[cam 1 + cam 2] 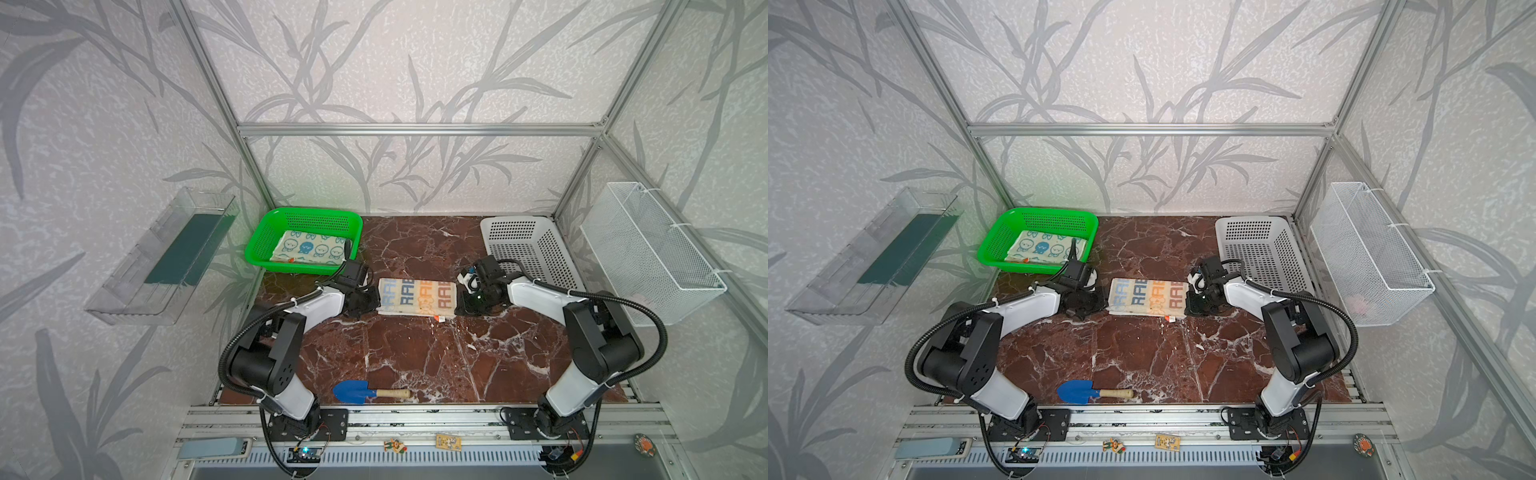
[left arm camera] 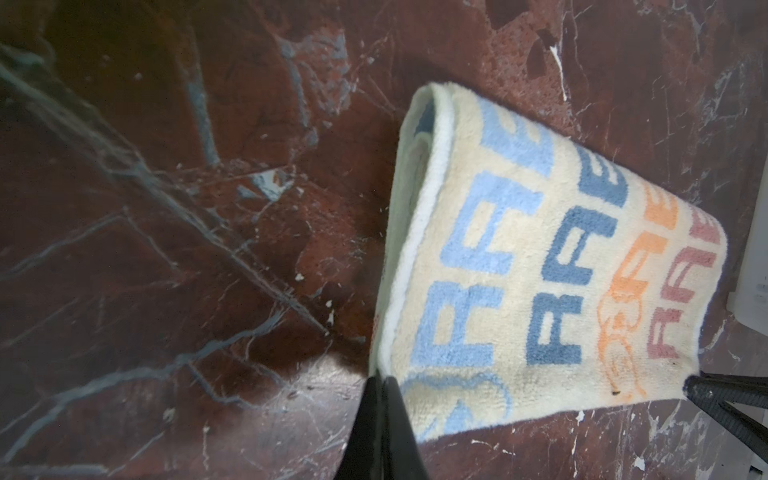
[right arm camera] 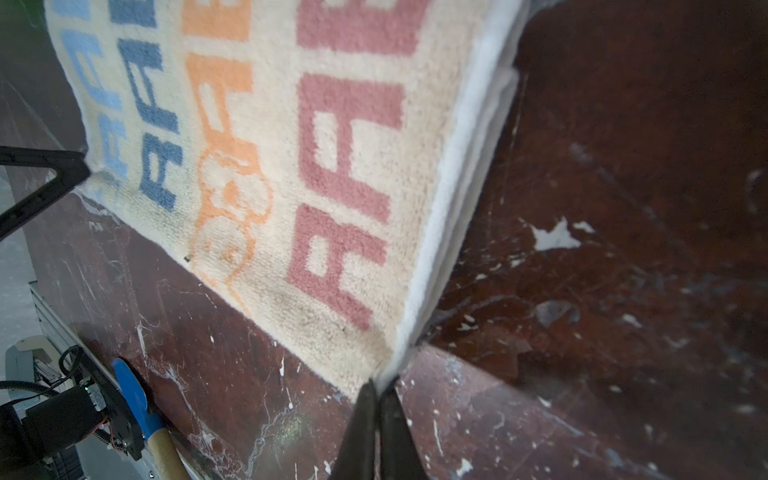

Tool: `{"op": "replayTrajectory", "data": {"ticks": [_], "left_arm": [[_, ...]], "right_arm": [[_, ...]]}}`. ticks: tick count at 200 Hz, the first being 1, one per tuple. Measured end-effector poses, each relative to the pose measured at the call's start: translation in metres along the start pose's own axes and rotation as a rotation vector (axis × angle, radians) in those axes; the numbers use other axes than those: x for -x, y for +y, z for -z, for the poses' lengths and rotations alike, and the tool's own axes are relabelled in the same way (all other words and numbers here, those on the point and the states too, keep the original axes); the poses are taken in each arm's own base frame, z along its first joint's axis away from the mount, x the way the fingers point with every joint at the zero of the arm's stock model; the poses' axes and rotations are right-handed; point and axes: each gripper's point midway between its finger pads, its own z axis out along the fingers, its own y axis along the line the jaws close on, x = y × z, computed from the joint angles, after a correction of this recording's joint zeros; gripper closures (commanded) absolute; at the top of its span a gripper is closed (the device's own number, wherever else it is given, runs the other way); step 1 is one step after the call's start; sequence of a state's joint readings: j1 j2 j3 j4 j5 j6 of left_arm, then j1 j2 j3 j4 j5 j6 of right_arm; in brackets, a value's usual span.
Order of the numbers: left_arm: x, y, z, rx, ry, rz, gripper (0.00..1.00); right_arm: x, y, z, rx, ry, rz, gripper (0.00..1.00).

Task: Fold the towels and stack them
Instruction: 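Hold the towel ends with both grippers and press them toward each other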

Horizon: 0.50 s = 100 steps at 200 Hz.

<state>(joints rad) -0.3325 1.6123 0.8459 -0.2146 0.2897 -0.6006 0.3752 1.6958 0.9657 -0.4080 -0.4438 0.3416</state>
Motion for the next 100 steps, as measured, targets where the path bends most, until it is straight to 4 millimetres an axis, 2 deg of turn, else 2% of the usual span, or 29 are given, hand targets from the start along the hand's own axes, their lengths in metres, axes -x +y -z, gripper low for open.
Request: {"op": "replayTrajectory", "data": {"ticks": [11,24,68,92,100], "left_arm": [[0.001,-0.002,0.0,-0.007,-0.006,-0.001,0.96],[0.002,-0.003,0.0,-0.014,-0.006,-0.002,0.87],[0.0,-0.005,0.002,-0.019,0.006,-0.018,0.38],[0.004,-0.007,0.009,-0.012,-0.008,-0.028,0.03],[0.008,-0.009,0.012,-0.009,-0.017,-0.039,0.01]], "right_arm": [[0.0,-0.001,0.0,-0.004,-0.001,0.001,0.82],[0.0,-0.002,0.0,-0.011,-0.003,0.001,0.75],[0.001,-0.004,0.001,-0.025,-0.004,0.001,0.43],[0.004,-0.001,0.005,-0.024,-0.012,0.005,0.18],[0.007,0.001,0.008,-0.024,-0.02,0.008,0.11]]}}
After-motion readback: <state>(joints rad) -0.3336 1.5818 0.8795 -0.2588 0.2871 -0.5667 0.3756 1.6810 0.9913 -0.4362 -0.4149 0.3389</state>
